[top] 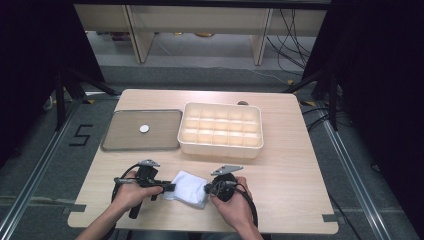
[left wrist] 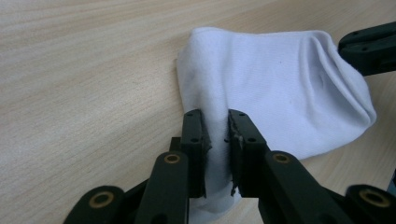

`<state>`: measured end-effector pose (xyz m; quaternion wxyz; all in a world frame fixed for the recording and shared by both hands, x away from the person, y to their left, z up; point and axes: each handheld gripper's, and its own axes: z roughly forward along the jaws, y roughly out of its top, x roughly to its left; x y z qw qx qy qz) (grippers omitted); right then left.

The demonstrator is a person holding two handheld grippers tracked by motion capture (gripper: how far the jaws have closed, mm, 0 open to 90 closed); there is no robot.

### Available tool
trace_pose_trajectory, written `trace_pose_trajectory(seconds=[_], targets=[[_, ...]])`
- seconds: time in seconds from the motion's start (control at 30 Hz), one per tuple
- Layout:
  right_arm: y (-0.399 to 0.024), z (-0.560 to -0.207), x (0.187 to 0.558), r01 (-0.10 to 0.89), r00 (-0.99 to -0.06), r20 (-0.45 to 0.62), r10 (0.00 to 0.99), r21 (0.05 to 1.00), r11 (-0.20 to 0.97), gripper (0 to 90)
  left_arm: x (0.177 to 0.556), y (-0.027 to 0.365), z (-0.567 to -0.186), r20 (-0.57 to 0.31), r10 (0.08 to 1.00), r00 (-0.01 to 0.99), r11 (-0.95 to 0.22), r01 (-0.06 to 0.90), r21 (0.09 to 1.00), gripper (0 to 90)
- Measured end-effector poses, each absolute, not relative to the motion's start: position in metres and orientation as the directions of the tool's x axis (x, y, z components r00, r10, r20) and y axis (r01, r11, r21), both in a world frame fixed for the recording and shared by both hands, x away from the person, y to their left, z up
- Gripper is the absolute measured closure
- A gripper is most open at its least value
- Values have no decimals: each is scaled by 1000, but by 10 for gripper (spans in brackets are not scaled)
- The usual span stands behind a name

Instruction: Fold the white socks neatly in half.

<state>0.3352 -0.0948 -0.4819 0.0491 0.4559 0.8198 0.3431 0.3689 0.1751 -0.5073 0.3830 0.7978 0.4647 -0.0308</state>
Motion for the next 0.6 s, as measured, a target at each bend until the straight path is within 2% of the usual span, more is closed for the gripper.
trace_pose_trajectory(seconds=[0.03, 0.07, 0.27, 0.4, 0.6], targets=[[-94, -479, 335, 703, -577, 221, 786, 623, 341, 849, 369, 175, -507, -403, 718, 568, -278, 764, 582, 773], [-94, -469, 336, 627, -630, 165, 759, 684, 372, 855, 369, 175, -507, -404, 715, 570, -277, 762, 586, 773], [-74, -454, 334, 621, -665, 217, 714, 693, 367, 900, 368, 175, -508, -408, 717, 566, -269, 764, 587, 771], [-56, -470, 344, 709, -634, 282, 721, 585, 395, 900, 368, 176, -508, -416, 712, 566, -268, 766, 584, 768], [-48, -485, 349, 713, -645, 266, 716, 546, 440, 900, 368, 176, -507, -412, 712, 569, -269, 763, 587, 769]])
